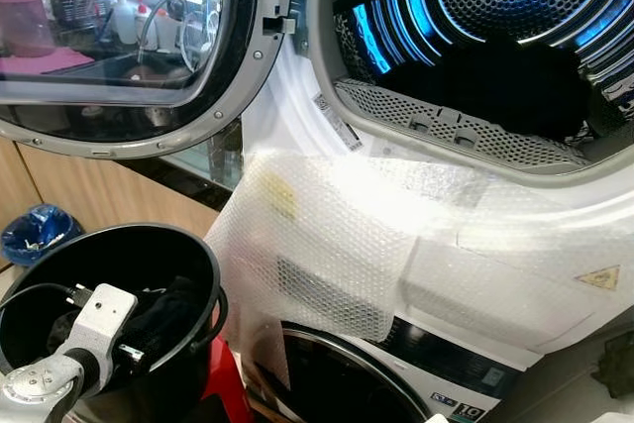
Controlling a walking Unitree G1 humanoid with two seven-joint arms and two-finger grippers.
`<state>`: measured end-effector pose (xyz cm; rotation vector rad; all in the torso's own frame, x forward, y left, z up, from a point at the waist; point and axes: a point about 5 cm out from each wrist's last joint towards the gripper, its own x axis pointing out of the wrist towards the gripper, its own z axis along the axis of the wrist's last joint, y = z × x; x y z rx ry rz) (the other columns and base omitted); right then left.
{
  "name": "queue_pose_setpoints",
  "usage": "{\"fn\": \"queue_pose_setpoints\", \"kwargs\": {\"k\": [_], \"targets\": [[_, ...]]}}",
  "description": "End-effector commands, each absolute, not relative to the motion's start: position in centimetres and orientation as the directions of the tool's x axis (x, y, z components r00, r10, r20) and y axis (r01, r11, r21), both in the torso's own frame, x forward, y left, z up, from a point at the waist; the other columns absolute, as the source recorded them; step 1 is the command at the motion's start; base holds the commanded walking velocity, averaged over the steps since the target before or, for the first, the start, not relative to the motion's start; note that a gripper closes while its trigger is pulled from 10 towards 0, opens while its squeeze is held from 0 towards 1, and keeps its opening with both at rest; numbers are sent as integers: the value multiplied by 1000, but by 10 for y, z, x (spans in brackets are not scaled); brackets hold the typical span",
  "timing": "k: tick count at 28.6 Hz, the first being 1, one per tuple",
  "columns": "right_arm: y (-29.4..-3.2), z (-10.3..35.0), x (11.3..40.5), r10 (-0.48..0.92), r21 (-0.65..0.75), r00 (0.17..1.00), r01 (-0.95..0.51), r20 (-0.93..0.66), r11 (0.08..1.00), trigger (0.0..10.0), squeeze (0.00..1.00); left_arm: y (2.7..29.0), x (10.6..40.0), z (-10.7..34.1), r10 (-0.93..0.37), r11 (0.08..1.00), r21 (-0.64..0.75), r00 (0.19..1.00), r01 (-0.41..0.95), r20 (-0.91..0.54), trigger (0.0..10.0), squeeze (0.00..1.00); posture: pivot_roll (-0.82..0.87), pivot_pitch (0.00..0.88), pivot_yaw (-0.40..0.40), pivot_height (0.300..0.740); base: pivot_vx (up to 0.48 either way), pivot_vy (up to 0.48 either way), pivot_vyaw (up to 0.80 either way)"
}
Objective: Clothes washing
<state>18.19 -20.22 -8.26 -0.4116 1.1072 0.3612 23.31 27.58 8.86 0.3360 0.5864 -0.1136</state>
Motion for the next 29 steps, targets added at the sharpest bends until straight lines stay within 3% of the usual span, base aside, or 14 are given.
{"fn": "queue_pose_setpoints", "kwargs": {"k": [1, 29], "targets": [[-208, -81, 183, 62, -151, 409, -468, -911, 871, 10000, 0, 280, 231, 83, 37, 929, 315, 798, 194, -601, 0, 0, 40, 0, -135, 740, 0, 0, 0], [-218, -79, 183, 27, -175, 429, -424, -903, 888, 10000, 0, 257, 254, 84, -34, 928, 277, 797, 249, -603, 0, 0, 18, 0, -143, 740, 0, 0, 0]]}}
